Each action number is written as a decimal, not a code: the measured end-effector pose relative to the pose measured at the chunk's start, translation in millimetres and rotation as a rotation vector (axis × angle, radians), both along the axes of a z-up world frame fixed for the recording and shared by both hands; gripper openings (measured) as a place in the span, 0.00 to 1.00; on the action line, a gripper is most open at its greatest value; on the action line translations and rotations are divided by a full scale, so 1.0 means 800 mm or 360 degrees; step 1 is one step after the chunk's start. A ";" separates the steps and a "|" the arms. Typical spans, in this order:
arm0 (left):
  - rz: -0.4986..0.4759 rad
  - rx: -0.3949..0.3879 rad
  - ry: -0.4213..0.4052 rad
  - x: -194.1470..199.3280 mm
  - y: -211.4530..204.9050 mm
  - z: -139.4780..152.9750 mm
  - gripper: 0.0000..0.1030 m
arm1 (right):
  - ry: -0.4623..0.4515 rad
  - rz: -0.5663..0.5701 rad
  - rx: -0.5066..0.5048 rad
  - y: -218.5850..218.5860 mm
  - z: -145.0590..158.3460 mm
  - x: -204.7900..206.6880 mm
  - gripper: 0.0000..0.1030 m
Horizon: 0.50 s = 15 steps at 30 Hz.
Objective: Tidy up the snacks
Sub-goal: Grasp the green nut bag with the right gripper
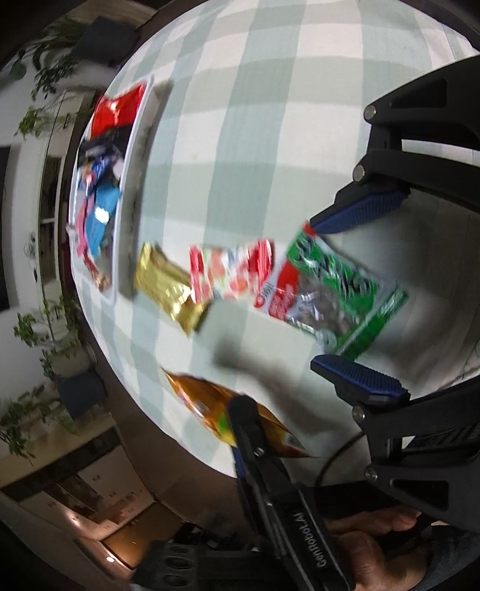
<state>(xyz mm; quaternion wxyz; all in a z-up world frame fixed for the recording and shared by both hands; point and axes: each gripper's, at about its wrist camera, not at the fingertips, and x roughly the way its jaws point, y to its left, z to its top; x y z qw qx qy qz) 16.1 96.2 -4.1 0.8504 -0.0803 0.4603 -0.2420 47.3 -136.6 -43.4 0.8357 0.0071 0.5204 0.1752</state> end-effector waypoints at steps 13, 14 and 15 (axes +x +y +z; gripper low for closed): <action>-0.0002 0.0007 0.0019 -0.002 -0.002 -0.005 0.15 | -0.0073 0.0106 -0.0225 0.015 -0.007 0.002 0.54; -0.0004 0.0006 0.0019 -0.002 -0.002 -0.005 0.15 | -0.0070 0.0113 -0.0227 0.013 -0.006 0.001 0.52; -0.0007 0.0006 0.0020 -0.002 -0.003 -0.005 0.15 | -0.0061 0.0130 -0.0237 0.013 -0.005 0.001 0.50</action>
